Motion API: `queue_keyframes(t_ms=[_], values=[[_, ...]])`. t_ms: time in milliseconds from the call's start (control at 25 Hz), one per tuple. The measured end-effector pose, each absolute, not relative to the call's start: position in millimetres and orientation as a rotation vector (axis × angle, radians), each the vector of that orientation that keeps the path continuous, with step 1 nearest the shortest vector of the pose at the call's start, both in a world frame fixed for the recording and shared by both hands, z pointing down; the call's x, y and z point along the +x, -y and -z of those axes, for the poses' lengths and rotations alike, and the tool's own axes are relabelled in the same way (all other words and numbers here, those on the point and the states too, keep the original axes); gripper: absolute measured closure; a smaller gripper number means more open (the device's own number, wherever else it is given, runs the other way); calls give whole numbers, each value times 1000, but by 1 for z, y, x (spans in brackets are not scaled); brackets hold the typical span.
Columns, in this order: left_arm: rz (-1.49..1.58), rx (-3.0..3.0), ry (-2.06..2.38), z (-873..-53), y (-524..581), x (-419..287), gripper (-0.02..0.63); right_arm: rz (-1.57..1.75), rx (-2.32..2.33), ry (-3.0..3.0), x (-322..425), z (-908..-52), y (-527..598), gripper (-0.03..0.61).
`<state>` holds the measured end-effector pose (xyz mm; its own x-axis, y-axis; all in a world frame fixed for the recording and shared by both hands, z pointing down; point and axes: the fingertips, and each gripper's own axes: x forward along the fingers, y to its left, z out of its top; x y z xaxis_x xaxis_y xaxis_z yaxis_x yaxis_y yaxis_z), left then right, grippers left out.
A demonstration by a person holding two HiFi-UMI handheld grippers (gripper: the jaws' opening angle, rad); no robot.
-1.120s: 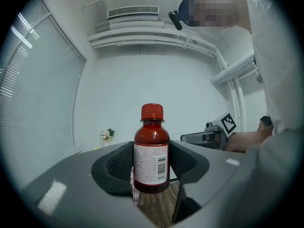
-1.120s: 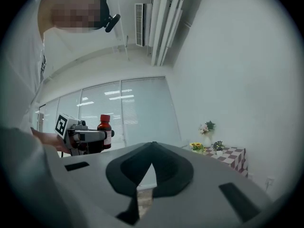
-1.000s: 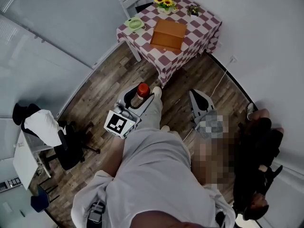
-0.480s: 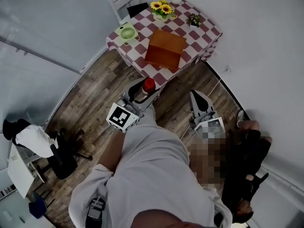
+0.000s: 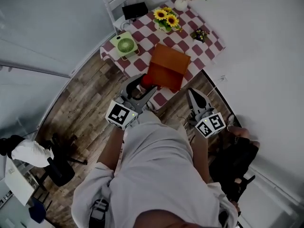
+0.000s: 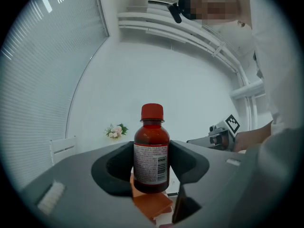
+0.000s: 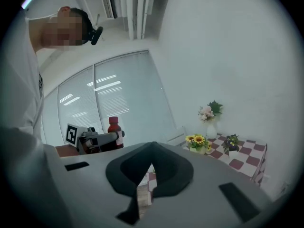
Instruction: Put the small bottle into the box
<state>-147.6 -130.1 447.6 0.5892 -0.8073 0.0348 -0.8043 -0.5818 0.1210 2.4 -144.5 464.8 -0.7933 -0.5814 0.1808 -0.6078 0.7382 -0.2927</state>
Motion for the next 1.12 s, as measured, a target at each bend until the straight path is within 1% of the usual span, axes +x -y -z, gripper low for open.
queue_keyframes(t_ms=[280,560,720,840,1120], values=[[36,2622,1512,-448,181,-172,396,-553,906,2845,-8,-478,192,577],[192,2485,1748,-439,186,-178,396,-545,779,2863,8,-488,229,577],[188,2488,1785,-440,196,-183,396,-557,728,2880,4,-494,246,577],[65,2546,1735,-461,209,-165,396,-565,704,2885,13,-500,251,577],[-529,2692,1354,-554,247,-113,396,-628,938,2874,62,-504,241,577]])
